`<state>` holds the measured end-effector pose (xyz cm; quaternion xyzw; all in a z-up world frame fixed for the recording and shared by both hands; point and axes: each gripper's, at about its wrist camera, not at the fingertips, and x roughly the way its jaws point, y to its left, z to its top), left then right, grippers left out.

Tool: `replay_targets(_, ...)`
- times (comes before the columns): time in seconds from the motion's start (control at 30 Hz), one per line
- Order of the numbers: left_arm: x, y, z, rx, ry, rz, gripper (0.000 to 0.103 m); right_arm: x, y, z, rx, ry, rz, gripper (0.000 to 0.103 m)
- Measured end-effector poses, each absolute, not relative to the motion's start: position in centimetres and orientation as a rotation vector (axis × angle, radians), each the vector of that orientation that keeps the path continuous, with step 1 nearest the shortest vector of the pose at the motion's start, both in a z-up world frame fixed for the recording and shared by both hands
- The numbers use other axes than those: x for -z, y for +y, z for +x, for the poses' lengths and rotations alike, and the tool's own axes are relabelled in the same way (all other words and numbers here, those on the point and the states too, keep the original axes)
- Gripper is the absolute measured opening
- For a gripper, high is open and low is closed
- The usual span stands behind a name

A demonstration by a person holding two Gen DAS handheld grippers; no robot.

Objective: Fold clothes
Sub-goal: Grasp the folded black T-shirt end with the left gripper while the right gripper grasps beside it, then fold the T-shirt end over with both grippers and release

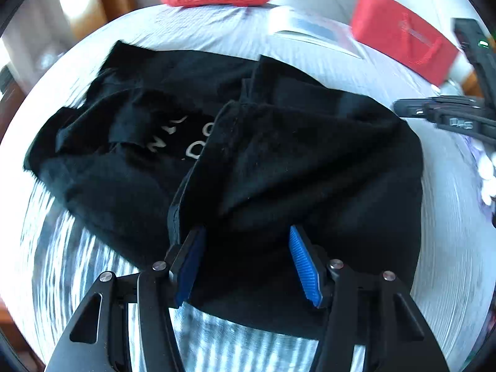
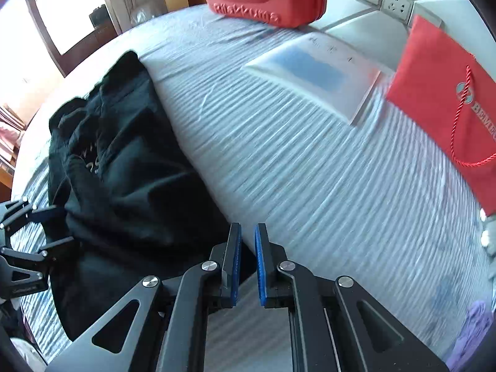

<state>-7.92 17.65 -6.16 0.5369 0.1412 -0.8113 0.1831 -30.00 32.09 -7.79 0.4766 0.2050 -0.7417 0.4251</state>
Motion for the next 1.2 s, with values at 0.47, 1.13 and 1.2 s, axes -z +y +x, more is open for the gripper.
replay_targets(0.47,4.3,29.0,-3.8,2.093,0.655,1.411,0.078,8.6,35.7,-26.1,1.463,0.757,0.933,0.062)
replay_targets(1.13,3.0,30.9,-5.1,2.084,0.637,1.355,0.01,10.3,33.5,-26.1,1.356,0.765,0.915,0.022)
replay_targets(1.2,1.8,30.5,-4.7,2.112,0.641,1.341,0.009,9.1,33.4,-25.9,1.369,0.739,0.914,0.021)
